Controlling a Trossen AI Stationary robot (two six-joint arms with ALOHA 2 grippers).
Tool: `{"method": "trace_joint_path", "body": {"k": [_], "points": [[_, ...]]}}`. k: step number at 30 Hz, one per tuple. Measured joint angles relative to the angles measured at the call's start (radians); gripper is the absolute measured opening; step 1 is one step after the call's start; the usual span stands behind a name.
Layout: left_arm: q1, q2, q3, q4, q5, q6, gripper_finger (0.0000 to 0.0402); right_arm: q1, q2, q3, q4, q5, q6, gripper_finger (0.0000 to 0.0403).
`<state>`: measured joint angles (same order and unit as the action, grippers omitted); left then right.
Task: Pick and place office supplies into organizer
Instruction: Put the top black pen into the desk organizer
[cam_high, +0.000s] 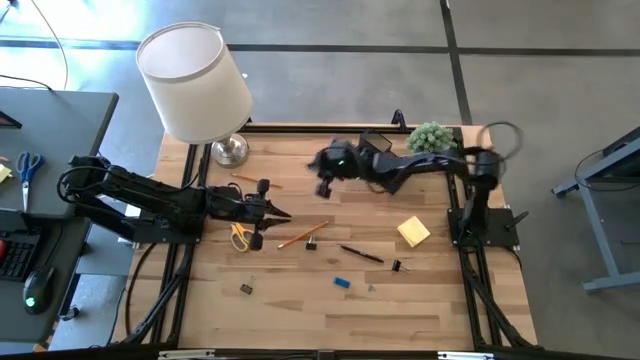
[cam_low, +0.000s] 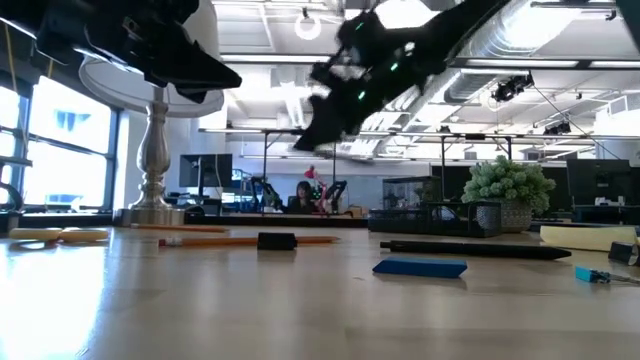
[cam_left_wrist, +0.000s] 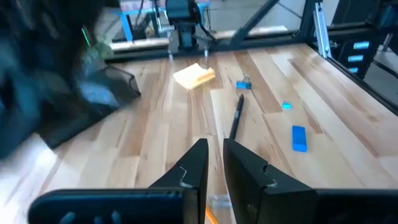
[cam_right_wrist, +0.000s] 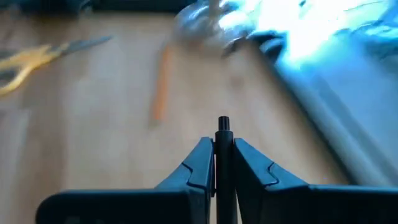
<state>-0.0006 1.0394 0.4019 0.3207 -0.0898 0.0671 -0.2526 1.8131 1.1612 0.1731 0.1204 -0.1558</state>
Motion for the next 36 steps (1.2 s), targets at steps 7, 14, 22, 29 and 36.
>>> {"method": "trace_joint_path", "body": {"k": [7, 14, 22, 29, 36], "points": [[0.000, -0.023, 0.001, -0.016, 0.000, -0.001, 0.0040, -0.077, -0.297, -0.391, 0.554, 0.120, -0.010, 0.0027], [0.000, -0.025, 0.000, 0.052, 0.001, -0.002, 0.0040, -0.200, -0.316, -0.724, 1.172, 0.149, -0.028, 0.0027], [0.000, -0.025, 0.000, 0.109, 0.001, 0.009, 0.0040, -0.286, -0.180, -0.692, 1.345, 0.108, -0.036, 0.0032], [0.000, -0.025, 0.000, 0.066, 0.001, 0.014, 0.0040, -0.334, -0.046, -0.642, 1.337, 0.117, -0.036, 0.0029], [0.000, -0.024, 0.000, 0.012, -0.012, 0.014, 0.0040, -0.389, 0.007, -0.640, 1.345, 0.113, 0.001, 0.0041]]}}
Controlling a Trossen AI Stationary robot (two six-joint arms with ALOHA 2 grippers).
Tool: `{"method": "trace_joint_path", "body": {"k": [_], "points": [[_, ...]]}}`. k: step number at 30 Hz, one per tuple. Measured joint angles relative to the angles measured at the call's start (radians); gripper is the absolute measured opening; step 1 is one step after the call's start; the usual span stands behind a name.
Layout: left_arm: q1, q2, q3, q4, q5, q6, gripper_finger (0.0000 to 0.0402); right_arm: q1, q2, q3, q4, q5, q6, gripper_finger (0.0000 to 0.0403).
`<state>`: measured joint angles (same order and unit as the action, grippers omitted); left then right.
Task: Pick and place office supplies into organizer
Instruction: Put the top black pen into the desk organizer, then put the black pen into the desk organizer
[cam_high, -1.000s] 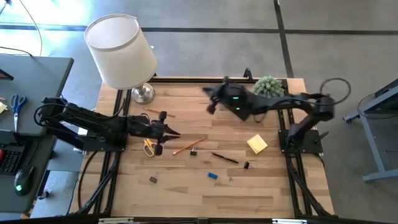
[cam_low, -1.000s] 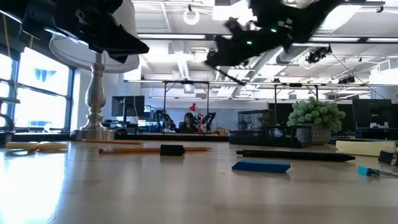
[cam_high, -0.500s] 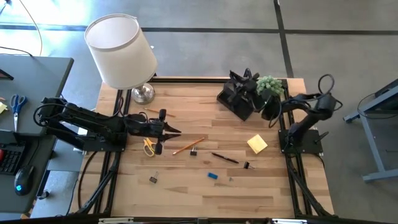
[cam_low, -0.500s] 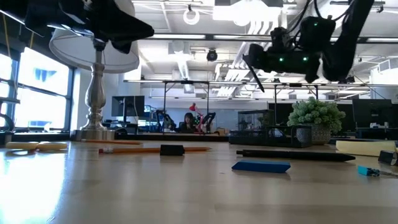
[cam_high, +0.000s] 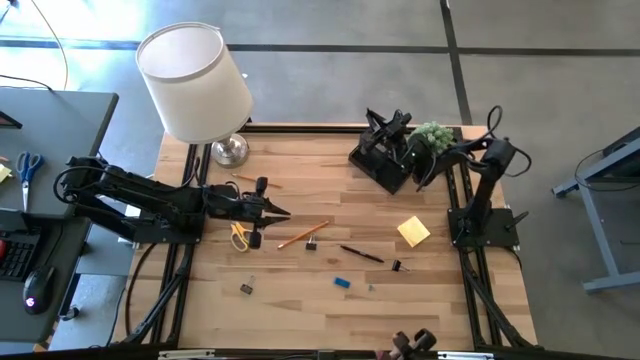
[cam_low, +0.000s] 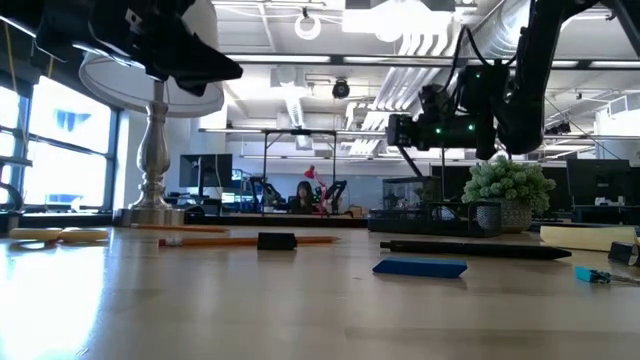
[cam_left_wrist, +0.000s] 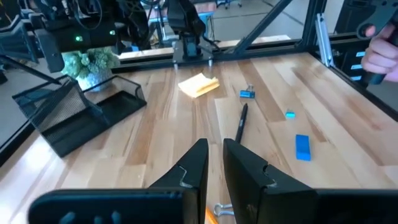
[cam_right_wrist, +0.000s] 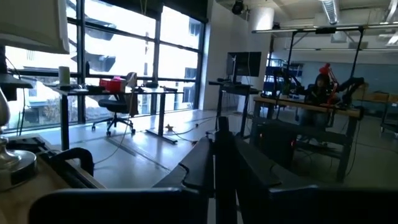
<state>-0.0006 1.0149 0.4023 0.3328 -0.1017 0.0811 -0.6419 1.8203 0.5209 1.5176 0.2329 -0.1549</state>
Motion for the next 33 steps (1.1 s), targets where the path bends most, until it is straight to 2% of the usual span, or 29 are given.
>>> {"method": "trace_joint_path", "body": {"k": [6, 16, 21, 26, 30, 33], "points": [[0.000, 0.000, 0.000, -0.001, 0.000, -0.008, 0.0040, 0.000, 0.002, 0.000, -0.021, -0.007, -0.003, 0.0049], [0.000, 0.000, 0.000, -0.023, -0.003, -0.011, 0.0040, 0.001, 0.002, 0.000, -0.117, -0.014, 0.050, 0.0112], [0.000, 0.000, 0.000, -0.036, -0.003, -0.014, 0.0040, 0.017, -0.006, 0.000, -0.119, -0.012, 0.044, 0.0129], [0.000, 0.000, 0.000, -0.059, -0.003, -0.014, 0.0040, 0.083, -0.071, 0.000, -0.177, -0.011, -0.010, 0.0130], [0.000, 0.000, 0.000, -0.071, -0.003, -0.010, 0.0040, 0.186, -0.142, 0.001, -0.332, -0.017, -0.046, 0.0131], [0.000, 0.000, 0.000, -0.074, -0.003, -0.010, 0.0040, 0.264, -0.178, 0.010, -0.488, -0.112, -0.028, 0.0131]]}}
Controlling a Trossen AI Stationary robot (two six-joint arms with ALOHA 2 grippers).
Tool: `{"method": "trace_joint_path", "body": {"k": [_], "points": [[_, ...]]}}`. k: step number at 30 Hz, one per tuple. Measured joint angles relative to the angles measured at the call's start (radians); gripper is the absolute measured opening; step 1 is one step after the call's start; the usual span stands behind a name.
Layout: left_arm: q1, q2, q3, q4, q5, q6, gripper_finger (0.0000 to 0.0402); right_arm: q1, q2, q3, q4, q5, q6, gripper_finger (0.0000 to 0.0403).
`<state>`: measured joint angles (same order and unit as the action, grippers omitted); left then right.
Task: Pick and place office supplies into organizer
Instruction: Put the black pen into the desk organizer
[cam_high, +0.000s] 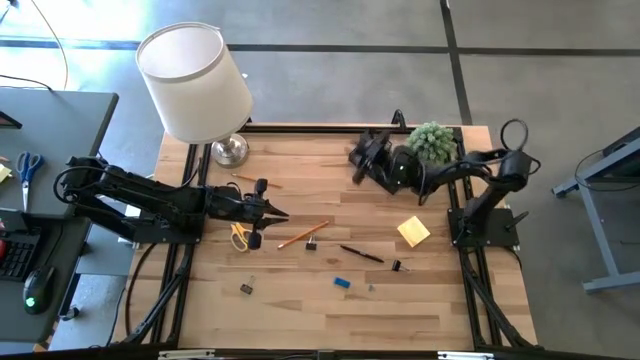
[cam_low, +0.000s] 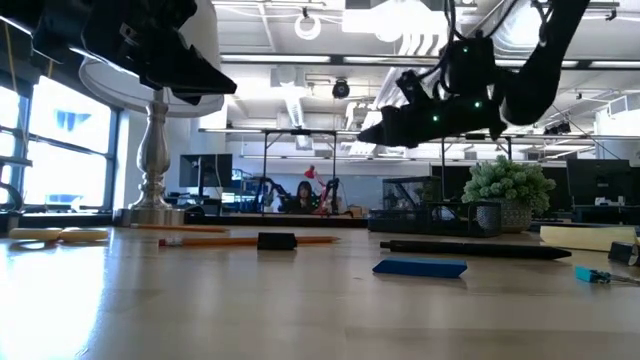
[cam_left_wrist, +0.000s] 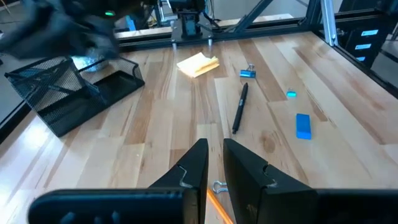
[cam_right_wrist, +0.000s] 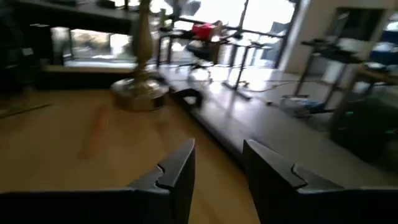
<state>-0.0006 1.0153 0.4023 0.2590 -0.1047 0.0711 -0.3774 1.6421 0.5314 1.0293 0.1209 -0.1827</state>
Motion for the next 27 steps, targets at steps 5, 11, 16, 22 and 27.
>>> {"method": "trace_joint_path", "body": {"k": [5, 11, 16, 22, 27], "points": [[0.000, 0.000, 0.000, 0.007, 0.000, 0.000, 0.0040, 0.121, -0.016, 0.062, -0.301, -0.184, 0.121, 0.0129], [0.000, 0.000, 0.000, 0.007, 0.000, 0.000, 0.0040, 0.296, -0.016, 0.201, -0.746, -0.096, 0.234, 0.0129], [0.000, 0.000, 0.000, 0.007, 0.000, -0.001, 0.0040, 0.454, -0.016, 0.324, -1.003, -0.035, 0.343, 0.0129], [0.000, 0.000, 0.000, 0.007, 0.000, -0.027, 0.0040, 0.611, -0.016, 0.315, -1.141, 0.102, 0.521, 0.0129], [0.000, 0.000, 0.000, 0.018, 0.000, -0.042, 0.0040, 0.715, -0.015, 0.252, -1.034, 0.258, 0.632, 0.0129]]}}
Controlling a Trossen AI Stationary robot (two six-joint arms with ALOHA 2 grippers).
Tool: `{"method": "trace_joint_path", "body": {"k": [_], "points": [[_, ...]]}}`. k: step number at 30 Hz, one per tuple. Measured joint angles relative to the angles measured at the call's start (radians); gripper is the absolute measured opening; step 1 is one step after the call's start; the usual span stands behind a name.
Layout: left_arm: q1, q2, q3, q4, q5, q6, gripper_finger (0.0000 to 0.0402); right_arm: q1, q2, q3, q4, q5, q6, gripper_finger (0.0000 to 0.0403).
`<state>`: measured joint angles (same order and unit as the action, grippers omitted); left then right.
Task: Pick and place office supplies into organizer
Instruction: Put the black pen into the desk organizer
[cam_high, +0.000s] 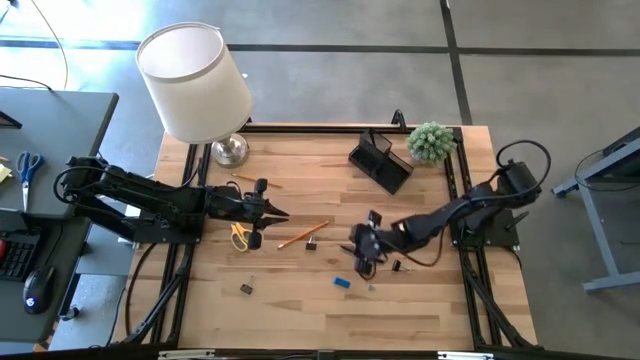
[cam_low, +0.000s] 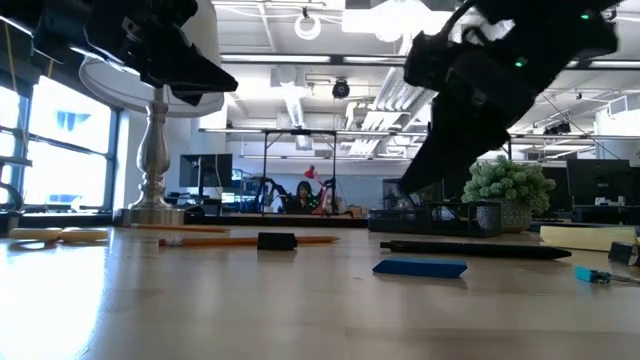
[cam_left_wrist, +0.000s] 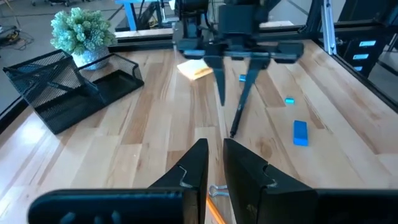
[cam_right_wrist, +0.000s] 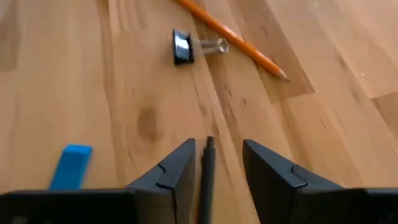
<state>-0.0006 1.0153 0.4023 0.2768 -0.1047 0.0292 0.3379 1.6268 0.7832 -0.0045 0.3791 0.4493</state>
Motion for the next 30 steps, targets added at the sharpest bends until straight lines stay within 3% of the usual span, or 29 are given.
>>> {"method": "trace_joint_path", "body": {"k": [7, 12, 23, 30], "points": [[0.000, 0.000, 0.000, 0.015, 0.000, 0.000, 0.0040, 0.085, 0.051, -0.080, 0.172, 0.092, 0.079, 0.0129], [0.000, 0.000, 0.000, -0.018, 0.000, 0.000, 0.0040, 0.120, 0.120, -0.086, 0.186, 0.185, 0.093, 0.0129], [0.000, 0.000, 0.000, -0.029, 0.000, -0.008, 0.0040, 0.101, 0.167, -0.085, 0.193, 0.177, 0.092, 0.0126], [0.000, 0.000, 0.000, -0.046, 0.000, -0.009, 0.0040, 0.094, 0.167, -0.084, 0.189, 0.129, 0.073, 0.0058]]}}
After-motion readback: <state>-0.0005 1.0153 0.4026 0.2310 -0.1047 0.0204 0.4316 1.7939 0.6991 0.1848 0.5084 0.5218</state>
